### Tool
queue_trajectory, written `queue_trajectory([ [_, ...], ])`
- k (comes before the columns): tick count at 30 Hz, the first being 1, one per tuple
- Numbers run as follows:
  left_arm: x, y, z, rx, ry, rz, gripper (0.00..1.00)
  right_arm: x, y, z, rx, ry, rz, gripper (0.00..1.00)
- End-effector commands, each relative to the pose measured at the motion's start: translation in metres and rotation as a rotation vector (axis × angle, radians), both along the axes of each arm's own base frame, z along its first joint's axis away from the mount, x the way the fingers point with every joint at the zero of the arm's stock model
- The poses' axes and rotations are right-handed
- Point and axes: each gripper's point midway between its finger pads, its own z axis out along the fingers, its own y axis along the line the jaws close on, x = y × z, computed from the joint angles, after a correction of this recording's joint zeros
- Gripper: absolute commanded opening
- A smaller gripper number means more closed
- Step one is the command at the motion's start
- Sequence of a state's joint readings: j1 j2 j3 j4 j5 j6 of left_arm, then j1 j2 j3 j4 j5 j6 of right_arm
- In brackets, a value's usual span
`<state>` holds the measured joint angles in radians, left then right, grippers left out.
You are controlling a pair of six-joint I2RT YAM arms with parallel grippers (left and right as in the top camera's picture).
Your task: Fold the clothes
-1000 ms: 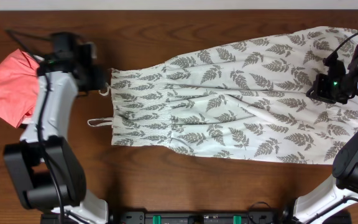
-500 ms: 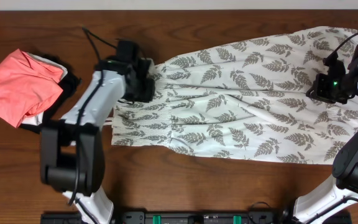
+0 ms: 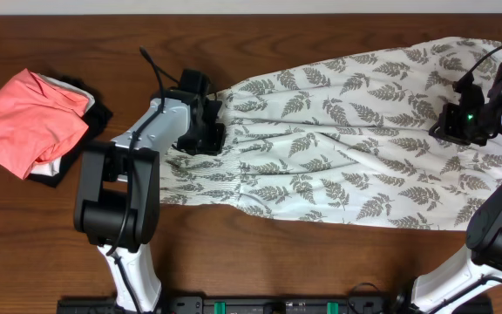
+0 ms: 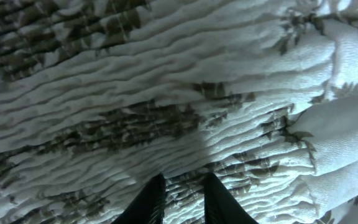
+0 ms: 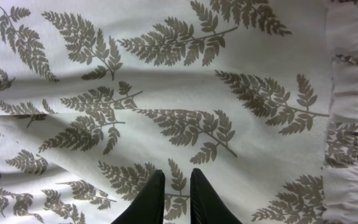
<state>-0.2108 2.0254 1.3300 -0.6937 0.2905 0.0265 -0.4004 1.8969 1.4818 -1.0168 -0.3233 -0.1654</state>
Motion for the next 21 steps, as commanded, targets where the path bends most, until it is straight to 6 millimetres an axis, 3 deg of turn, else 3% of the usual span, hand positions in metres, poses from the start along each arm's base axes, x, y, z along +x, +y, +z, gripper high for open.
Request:
queue_trajectory([
  [1, -0.006, 0.025, -0.026, 0.087, 0.054, 0.023, 0.23, 0.001, 0.004, 0.010, 0.007, -0.028, 0.008, 0.14],
  [6, 0.000, 0.054, -0.036, 0.117, 0.058, 0.076, 0.24, 0.000, 0.004, 0.009, 0.008, -0.025, 0.008, 0.14],
  [16, 0.023, 0.122, -0.037, 0.107, 0.001, 0.249, 0.24, 0.000, 0.004, 0.009, 0.008, -0.024, 0.008, 0.16],
  [21, 0.020, 0.133, -0.037, 0.103, 0.015, 0.281, 0.24, -0.001, 0.004, 0.009, 0.009, -0.023, 0.008, 0.18],
])
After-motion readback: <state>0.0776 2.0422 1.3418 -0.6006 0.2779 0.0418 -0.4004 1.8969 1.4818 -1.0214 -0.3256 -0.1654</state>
